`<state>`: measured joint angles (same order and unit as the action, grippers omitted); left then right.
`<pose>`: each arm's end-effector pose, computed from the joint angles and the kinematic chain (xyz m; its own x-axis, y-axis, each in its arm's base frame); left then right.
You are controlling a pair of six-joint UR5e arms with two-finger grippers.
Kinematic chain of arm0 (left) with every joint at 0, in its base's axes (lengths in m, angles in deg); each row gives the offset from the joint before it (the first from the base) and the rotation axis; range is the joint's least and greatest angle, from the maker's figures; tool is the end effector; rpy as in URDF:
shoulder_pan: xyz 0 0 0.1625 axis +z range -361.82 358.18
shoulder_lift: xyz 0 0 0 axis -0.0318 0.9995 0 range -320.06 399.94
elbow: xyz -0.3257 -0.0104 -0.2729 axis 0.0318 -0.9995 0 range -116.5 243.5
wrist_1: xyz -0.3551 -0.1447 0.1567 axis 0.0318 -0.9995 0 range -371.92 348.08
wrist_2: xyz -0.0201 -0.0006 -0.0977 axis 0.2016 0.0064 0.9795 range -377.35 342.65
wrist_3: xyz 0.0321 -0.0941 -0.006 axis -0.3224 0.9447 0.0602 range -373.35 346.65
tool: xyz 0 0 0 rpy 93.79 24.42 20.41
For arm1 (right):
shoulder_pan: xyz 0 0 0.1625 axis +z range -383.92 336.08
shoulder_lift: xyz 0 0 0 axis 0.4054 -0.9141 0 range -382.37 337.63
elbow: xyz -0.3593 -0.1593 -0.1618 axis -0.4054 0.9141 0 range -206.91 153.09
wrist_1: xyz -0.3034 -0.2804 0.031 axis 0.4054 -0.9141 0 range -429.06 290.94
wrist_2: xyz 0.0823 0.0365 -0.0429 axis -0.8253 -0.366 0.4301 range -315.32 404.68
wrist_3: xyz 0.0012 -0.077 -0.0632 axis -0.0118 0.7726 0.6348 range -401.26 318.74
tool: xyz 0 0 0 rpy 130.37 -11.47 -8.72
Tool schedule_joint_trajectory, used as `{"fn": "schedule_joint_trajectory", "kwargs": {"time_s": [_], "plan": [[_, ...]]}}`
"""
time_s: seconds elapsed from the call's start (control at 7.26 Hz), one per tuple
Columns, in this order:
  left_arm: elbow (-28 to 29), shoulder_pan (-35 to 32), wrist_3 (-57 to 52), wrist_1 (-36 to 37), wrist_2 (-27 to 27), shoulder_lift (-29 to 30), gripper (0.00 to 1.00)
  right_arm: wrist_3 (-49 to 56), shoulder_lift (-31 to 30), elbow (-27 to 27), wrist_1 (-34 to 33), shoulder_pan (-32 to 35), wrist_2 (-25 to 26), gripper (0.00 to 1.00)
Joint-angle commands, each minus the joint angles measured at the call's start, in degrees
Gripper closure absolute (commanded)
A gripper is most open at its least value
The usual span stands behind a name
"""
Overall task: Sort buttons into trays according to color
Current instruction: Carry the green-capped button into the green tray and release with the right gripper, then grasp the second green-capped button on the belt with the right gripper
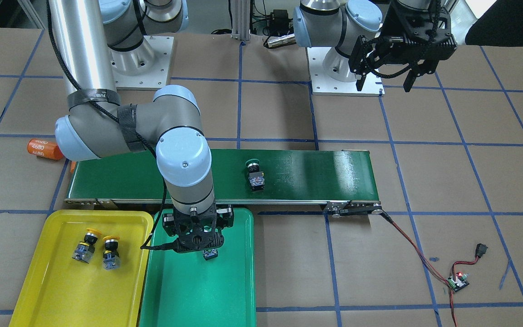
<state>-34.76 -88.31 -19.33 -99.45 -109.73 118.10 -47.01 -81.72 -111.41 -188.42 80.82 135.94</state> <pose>-0.1036 -0.4210 0.5146 -0.9979 0.0382 -0.0520 0.0433 0.9940 -0.1006 0.2993 -0.6229 0.2694 -0.9878 -0.1550 0.0145 -0.1556 0.9850 -0.0751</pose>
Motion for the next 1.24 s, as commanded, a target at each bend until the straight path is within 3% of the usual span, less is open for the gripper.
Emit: {"fn": "schedule_joint_trajectory", "kwargs": {"time_s": [0.0,0.28,0.69,0.96,1.1], "plan": [[0.0,0.0,0.0,0.08,-0.26,0.16,0.0,-0.85,-3.56,-0.93,5.34,0.47,-0.38,0.0],[0.18,0.0,0.0,-0.27,-0.35,-0.1,0.0,-6.6,-7.16,-4.51,8.26,2.22,-5.2,0.0],[0.87,-0.09,0.0,-3.69,0.09,0.24,0.0,-10.43,-11.39,-13.2,6.6,5.83,-4.51,0.0],[-0.87,0.43,-0.87,-3.79,0.27,2.43,0.0,-10.43,-11.49,-19.45,-4.59,5.92,-4.16,0.0],[-2.01,0.79,-0.79,-3.7,-0.17,3.14,0.0,-10.6,-11.14,-19.56,-6.74,5.92,-3.99,0.0]]}}
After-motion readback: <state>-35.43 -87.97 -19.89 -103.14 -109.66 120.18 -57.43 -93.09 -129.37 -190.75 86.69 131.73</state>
